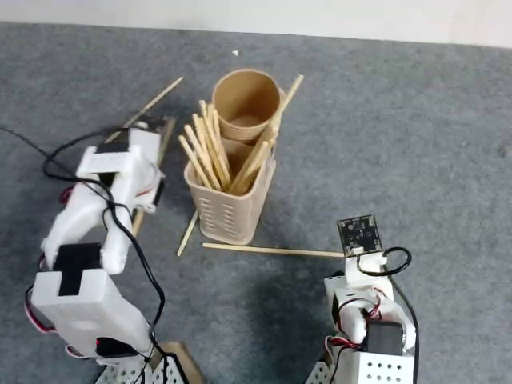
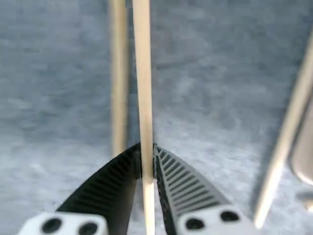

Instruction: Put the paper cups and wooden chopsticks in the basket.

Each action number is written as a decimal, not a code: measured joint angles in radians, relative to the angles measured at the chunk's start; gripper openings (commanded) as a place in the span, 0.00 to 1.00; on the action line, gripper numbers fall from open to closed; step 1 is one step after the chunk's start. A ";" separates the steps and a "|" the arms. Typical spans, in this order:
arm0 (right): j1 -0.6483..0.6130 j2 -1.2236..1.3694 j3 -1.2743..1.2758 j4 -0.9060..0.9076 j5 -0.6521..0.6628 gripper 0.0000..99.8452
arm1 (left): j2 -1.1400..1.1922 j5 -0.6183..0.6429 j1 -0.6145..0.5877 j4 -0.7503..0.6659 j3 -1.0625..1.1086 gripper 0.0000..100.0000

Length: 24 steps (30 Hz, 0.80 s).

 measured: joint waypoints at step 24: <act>0.000 0.000 0.000 0.000 0.000 0.17 | -1.060 0.061 0.460 0.120 -0.123 0.00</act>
